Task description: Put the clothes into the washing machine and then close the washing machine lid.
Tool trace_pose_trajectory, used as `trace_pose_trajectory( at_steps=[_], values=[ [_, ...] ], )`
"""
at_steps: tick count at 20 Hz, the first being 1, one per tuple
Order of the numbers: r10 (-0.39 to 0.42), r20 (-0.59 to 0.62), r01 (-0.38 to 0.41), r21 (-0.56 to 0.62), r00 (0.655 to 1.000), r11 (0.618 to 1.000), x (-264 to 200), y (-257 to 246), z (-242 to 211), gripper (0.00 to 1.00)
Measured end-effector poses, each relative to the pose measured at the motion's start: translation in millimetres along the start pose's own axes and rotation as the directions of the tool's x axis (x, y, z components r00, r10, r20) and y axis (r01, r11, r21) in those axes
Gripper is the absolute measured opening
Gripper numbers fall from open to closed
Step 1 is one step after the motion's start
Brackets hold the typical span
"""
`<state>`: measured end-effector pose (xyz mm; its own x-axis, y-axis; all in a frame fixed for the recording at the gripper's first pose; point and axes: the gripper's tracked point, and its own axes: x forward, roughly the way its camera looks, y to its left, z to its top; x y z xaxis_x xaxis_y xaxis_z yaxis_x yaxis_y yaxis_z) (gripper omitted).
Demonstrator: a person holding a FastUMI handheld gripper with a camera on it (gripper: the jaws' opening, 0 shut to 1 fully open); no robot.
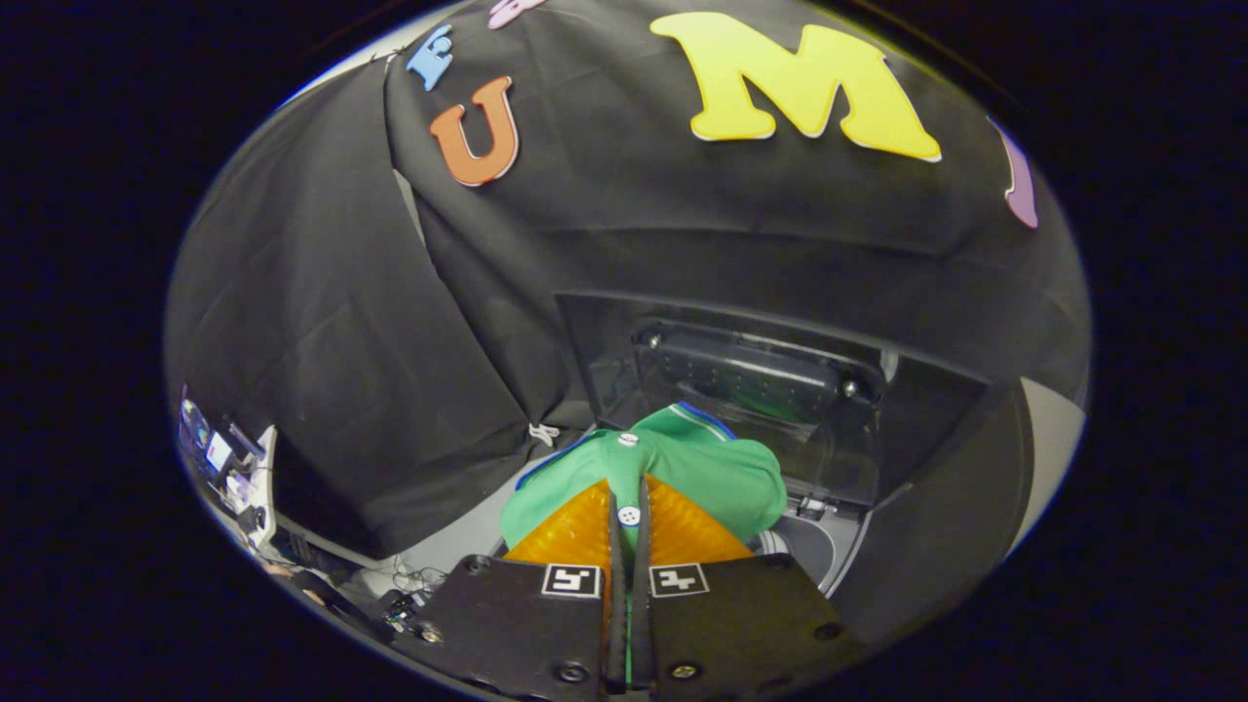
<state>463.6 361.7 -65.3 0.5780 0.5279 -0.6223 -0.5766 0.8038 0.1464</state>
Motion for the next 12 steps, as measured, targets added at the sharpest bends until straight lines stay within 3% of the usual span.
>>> trace_pose_trajectory(
  at_steps=[12],
  values=[
    [-0.087,-0.132,0.105,0.134,0.987,0.985,72,-17,-60,0.06]
  ],
)
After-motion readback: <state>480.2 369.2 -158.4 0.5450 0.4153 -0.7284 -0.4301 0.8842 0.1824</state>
